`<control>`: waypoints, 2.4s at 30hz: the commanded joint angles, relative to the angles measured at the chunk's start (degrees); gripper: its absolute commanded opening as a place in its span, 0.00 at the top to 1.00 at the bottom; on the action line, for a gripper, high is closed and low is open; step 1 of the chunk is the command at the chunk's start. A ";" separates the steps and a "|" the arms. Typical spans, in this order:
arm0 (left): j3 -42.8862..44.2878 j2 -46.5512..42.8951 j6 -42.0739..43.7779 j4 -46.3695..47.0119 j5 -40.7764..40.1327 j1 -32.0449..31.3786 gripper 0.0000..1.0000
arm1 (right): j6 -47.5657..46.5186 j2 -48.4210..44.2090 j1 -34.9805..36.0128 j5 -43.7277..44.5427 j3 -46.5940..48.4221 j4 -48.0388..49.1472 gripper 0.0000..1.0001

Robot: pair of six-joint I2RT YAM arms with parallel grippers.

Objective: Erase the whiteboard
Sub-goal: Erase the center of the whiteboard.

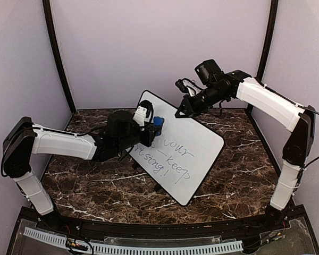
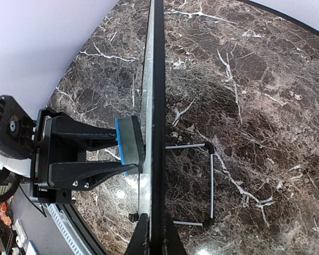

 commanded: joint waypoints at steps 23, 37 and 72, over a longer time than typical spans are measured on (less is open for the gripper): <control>-2.52 1.24 0.01 -2.24 2.31 -0.54 1.00 | -6.15 0.39 3.04 -1.48 -0.80 -1.73 1.00; -5.94 -1.32 4.42 2.67 3.84 -3.54 1.00 | -6.34 1.33 3.09 -1.43 0.78 -2.68 1.00; -5.55 0.61 4.11 3.58 -7.71 -5.87 1.00 | -6.62 1.27 3.05 -0.85 0.70 -2.78 1.00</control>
